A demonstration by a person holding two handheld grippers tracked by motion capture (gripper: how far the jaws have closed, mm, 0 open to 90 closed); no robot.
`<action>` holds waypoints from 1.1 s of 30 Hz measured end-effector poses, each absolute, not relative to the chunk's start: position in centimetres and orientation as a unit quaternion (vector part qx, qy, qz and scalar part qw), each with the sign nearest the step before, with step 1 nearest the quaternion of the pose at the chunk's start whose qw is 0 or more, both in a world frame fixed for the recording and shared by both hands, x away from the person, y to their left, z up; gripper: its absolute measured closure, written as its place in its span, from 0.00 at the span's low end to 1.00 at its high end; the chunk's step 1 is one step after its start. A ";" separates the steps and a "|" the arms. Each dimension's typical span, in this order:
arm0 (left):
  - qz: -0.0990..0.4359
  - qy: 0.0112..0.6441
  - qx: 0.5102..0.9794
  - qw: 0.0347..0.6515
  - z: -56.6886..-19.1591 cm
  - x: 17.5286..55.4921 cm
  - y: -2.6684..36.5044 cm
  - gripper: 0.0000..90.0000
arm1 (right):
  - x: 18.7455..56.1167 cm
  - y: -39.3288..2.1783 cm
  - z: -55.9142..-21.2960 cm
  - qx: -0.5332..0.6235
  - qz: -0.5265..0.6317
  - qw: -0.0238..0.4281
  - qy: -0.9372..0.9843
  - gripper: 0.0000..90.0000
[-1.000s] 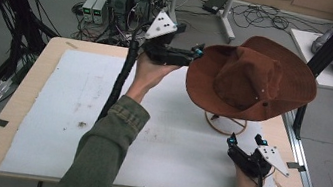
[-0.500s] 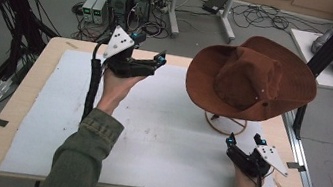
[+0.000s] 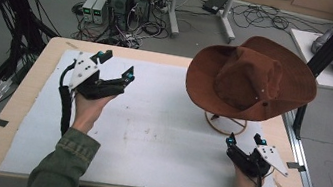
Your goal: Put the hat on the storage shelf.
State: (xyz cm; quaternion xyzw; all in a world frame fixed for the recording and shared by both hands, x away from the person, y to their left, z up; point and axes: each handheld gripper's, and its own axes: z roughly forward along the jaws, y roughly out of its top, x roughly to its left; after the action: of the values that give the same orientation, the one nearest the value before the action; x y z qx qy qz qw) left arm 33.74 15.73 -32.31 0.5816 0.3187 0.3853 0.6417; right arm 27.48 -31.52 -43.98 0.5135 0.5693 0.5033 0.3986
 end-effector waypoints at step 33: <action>0.437 0.431 0.555 0.562 -42.0 26.3 26.3 0.18 | 27.3 -31.2 -44.1 0.515 0.491 0.403 0.575 0.13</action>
State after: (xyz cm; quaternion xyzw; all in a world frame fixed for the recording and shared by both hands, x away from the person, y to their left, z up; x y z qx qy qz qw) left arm 26.25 26.33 -41.98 0.5549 0.4308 0.4372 0.5616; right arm 27.33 -31.15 -44.12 0.5147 0.5754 0.4914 0.4032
